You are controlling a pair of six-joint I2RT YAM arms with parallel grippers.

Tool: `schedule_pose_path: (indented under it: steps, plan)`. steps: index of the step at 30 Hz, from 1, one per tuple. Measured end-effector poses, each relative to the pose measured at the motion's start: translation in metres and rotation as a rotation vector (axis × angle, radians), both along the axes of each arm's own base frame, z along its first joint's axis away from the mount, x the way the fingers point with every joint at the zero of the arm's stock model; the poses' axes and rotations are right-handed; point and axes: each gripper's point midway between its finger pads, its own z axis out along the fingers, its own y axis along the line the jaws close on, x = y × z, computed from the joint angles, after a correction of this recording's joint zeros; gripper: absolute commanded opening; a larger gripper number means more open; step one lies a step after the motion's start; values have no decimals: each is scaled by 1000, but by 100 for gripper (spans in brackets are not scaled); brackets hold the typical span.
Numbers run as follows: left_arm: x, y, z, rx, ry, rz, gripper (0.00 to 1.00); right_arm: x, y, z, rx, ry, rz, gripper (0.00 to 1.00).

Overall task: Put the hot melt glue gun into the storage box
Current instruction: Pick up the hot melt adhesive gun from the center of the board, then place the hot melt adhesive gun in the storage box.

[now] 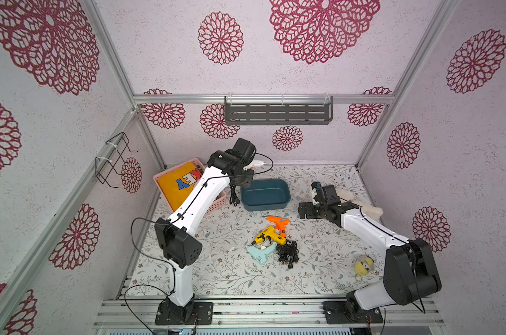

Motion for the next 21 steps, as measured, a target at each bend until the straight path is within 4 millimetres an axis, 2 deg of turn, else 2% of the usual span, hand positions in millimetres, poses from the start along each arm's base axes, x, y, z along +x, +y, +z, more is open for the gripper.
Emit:
schedule_pose_path:
  steps: [2, 3, 8, 14, 17, 21]
  plan:
    - [17, -9, -12, 16, -5, -91, 10, -4, -4, 1, 3, -5, -8, 97]
    - [23, -11, -20, 31, -1, -132, 0, -6, -7, 2, 4, -8, -12, 97]
    - [51, -21, -55, 116, -12, -318, 0, -15, -17, 7, 12, -24, -32, 97]
    - [78, -45, -77, 117, -61, -456, 0, -22, -29, 4, 11, -21, -56, 97]
    - [83, -59, -84, 89, -79, -504, 0, -25, -33, 4, 11, -21, -65, 97]
    - [79, -75, -89, 57, -80, -555, 0, -29, -37, 2, 12, -17, -74, 97]
